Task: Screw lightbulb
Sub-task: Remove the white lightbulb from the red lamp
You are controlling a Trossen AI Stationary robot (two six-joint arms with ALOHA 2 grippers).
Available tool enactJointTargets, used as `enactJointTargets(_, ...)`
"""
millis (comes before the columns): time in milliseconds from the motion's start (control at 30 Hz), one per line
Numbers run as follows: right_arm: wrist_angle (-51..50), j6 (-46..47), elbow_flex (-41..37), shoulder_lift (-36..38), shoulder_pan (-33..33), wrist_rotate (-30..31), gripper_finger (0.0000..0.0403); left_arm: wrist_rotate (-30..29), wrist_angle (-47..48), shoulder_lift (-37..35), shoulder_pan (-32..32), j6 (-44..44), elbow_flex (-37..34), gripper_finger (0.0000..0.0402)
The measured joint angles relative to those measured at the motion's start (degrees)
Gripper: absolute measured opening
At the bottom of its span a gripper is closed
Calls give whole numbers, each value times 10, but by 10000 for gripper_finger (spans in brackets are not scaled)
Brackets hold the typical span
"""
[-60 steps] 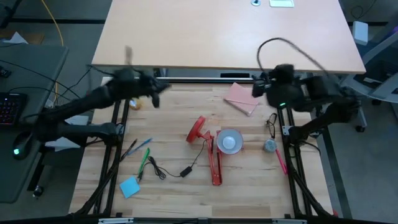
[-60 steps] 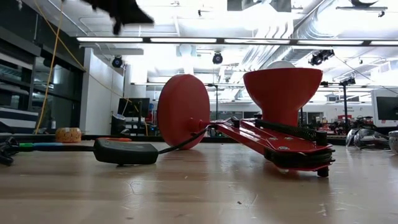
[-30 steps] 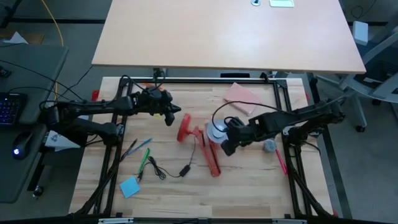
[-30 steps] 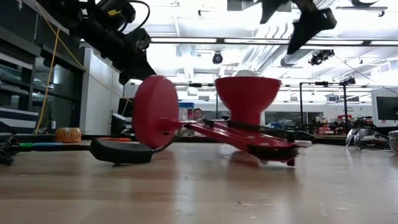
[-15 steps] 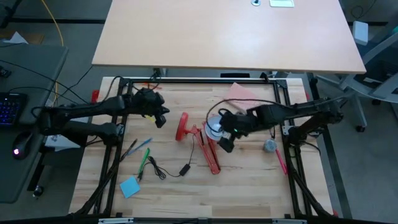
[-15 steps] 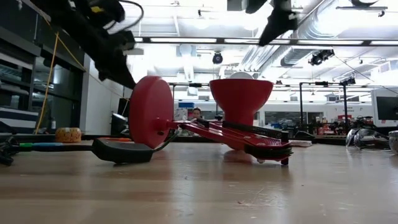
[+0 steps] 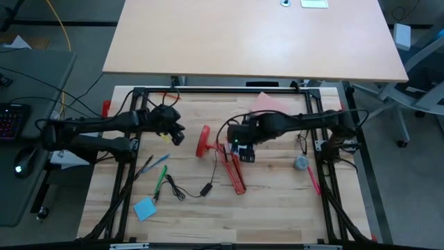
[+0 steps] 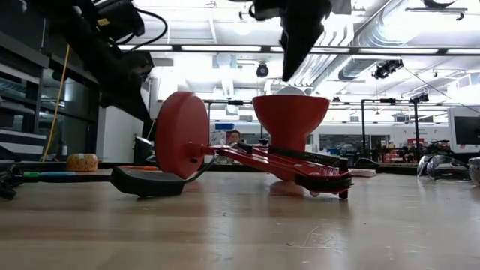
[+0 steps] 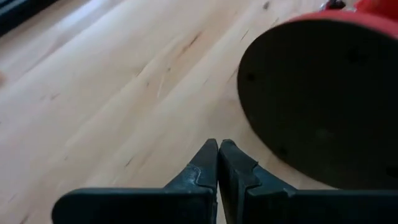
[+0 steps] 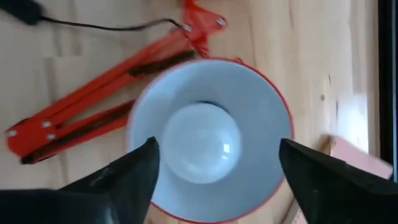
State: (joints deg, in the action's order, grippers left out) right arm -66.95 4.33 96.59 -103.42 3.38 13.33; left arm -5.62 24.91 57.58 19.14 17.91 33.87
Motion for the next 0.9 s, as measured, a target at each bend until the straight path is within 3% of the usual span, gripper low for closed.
enactJointTargets(233, 6, -1, -19, 1, 22, 0, 270, -12, -84, 3, -9, 1, -33, 0)
enactJointTargets(567, 44, 117, -14, 1, 21, 1, 268, -11, -98, 39, -9, 0, -35, 0)
enactJointTargets(900, 48, 98, -14, 1, 21, -18, 278, -5, -130, 45, -9, 5, -35, 0)
